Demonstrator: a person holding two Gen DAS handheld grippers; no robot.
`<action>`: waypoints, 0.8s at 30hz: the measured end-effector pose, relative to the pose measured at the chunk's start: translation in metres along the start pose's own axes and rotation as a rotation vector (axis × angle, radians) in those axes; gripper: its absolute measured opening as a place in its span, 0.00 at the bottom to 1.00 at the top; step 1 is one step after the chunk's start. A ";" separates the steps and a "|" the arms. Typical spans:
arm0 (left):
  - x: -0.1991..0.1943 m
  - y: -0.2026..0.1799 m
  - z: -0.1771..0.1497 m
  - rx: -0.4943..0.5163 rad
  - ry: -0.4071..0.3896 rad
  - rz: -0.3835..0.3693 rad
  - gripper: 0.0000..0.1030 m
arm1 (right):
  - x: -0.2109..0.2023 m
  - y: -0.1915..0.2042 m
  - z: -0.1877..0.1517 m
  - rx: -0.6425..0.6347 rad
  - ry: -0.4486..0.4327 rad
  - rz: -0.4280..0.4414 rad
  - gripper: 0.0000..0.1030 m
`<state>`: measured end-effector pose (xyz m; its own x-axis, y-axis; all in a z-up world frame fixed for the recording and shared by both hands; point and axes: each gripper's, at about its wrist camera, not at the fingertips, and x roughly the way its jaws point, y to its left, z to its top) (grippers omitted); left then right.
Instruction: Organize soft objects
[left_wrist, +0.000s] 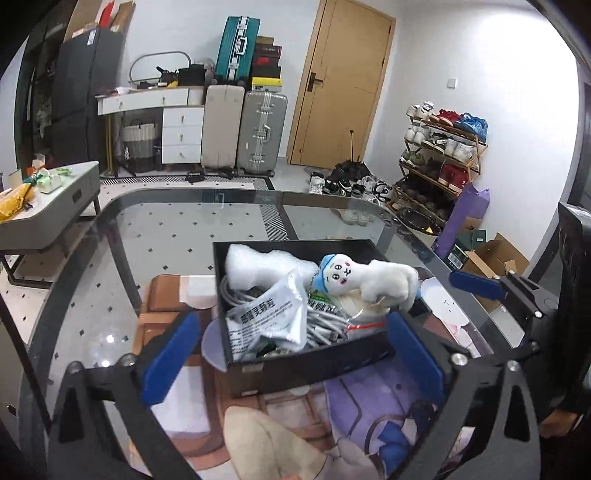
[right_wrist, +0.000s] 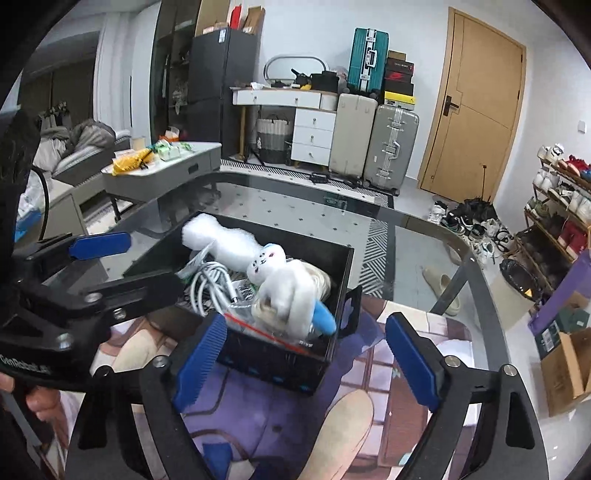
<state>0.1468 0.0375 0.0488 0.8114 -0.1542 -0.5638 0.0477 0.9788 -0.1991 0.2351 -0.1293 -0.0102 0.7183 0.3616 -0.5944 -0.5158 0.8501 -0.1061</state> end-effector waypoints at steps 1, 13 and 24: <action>-0.002 0.001 -0.002 0.005 0.000 0.006 1.00 | -0.005 -0.002 -0.003 0.009 -0.016 0.000 0.96; -0.032 0.007 -0.033 0.037 -0.062 0.069 1.00 | -0.049 -0.001 -0.033 0.061 -0.133 0.065 0.99; -0.029 0.001 -0.050 0.045 -0.093 0.130 1.00 | -0.058 -0.007 -0.047 0.067 -0.190 0.099 0.99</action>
<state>0.0943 0.0359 0.0254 0.8630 -0.0149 -0.5050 -0.0367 0.9951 -0.0920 0.1749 -0.1741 -0.0128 0.7438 0.5052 -0.4376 -0.5611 0.8278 0.0021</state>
